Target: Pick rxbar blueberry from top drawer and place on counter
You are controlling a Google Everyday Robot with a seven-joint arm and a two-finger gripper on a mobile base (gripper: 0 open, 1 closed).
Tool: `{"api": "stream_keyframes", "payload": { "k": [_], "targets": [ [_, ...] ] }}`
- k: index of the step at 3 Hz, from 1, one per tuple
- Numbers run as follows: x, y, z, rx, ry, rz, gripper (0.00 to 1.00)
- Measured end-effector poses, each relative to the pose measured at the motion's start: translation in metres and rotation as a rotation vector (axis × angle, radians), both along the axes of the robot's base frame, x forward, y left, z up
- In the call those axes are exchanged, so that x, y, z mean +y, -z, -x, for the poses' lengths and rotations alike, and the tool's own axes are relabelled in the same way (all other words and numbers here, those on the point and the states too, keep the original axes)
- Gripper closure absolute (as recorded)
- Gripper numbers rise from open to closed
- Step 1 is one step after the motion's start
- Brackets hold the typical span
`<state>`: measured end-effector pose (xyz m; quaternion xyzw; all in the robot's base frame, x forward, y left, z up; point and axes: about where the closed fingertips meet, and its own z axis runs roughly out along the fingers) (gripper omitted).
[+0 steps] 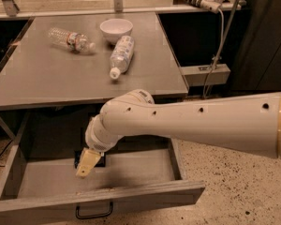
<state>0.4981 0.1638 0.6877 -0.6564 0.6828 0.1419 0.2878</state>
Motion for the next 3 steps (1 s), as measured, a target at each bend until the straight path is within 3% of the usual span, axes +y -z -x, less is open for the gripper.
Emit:
{"api": "stream_keyframes", "payload": {
  "k": [2, 3],
  "targets": [
    [0.006, 0.020, -0.009, 0.010, 0.011, -0.004, 0.00],
    [0.005, 0.039, -0.006, 0.039, 0.020, -0.003, 0.00]
  ]
}}
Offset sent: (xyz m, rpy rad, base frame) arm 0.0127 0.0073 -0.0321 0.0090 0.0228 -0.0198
